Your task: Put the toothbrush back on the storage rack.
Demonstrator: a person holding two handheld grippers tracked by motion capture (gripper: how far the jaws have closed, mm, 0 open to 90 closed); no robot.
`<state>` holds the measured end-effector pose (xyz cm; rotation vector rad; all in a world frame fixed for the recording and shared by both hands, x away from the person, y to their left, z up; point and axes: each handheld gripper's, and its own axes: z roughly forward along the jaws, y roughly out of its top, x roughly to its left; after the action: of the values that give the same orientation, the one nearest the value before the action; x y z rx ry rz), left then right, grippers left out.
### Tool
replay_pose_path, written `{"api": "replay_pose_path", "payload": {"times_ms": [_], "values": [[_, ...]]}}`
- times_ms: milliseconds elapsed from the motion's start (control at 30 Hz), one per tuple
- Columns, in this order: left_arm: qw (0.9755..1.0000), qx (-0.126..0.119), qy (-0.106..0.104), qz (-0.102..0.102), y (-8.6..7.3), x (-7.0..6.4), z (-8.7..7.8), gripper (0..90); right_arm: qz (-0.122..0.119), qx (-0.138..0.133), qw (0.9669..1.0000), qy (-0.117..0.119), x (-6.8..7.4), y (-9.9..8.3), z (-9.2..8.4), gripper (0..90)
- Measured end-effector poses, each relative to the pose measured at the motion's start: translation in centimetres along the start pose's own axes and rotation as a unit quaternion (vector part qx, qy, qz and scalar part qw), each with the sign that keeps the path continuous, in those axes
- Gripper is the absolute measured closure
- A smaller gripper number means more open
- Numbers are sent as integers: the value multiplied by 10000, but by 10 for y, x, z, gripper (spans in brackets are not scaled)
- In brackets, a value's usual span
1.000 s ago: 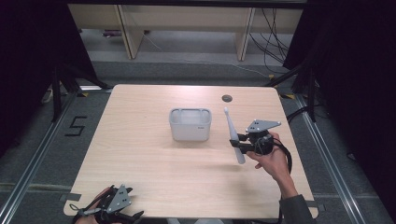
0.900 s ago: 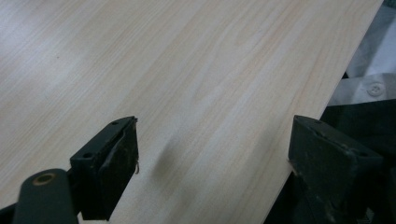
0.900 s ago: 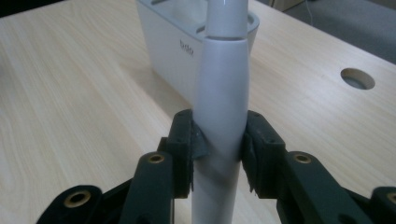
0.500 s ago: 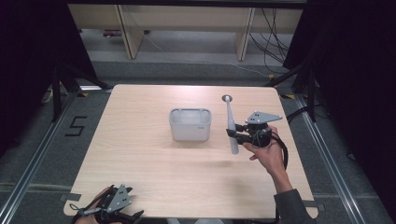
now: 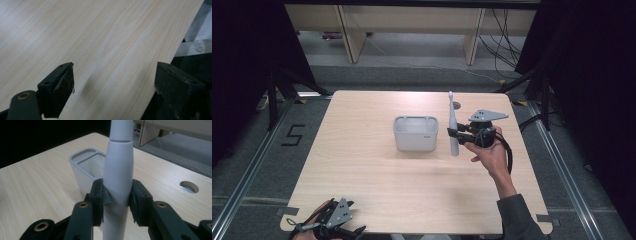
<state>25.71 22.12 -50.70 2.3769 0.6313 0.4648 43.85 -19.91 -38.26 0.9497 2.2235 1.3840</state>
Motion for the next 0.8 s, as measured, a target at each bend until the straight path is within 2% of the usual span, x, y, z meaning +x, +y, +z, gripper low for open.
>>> {"api": "replay_pose_path", "payload": {"times_ms": [33, 100, 167, 200, 233, 267, 300, 400, 467, 533, 633, 667, 800], "values": [[10000, -46, 0, -33, 0, 0, 0, 159, -109, 3, 9999, -18, -2, 2, 0, 667], [10000, -2, -32, 33, 1, 0, -1, 158, -22, 8, 10000, 33, 0, 3, 1, 667], [10000, 7, -31, 36, 0, 0, -1, 159, -19, -39, 10000, 62, 1, 6, 4, 667], [10000, 38, -5, 66, 0, 1, -1, 159, -91, -54, 9999, -8, 1, 7, 4, 667], [10000, -9, -6, 19, 0, 0, -1, 159, -28, -2, 10000, 62, 2, 10, 5, 667], [10000, 9, -21, 56, 1, 1, -1, 158, -55, -102, 9999, 3, 3, 11, 6, 667], [10000, 3, -31, 41, 0, 0, -1, 159, -140, 17, 9999, 20, 2, 15, 7, 667], [10000, 16, -24, 40, 0, 1, -1, 159, -77, 52, 9999, 58, 4, 18, 8, 667], [10000, -31, -16, -42, 0, 0, -1, 159, -67, -27, 9999, 77, 5, 21, 9, 667], [10000, 4, -33, 49, 0, 0, -1, 159, -176, -4, 9998, 48, 5, 28, 8, 667], [10000, 31, -29, 76, 1, 1, -2, 159, -62, 22, 9999, 115, 6, 32, 8, 667], [10000, -28, -22, 20, 1, 0, -1, 159, -144, 10, 9998, 118, 5, 34, 8, 667], [10000, -4, -23, 23, 0, 0, -1, 159, -10, 8, 9999, 161, 5, 41, 9, 667]]}}
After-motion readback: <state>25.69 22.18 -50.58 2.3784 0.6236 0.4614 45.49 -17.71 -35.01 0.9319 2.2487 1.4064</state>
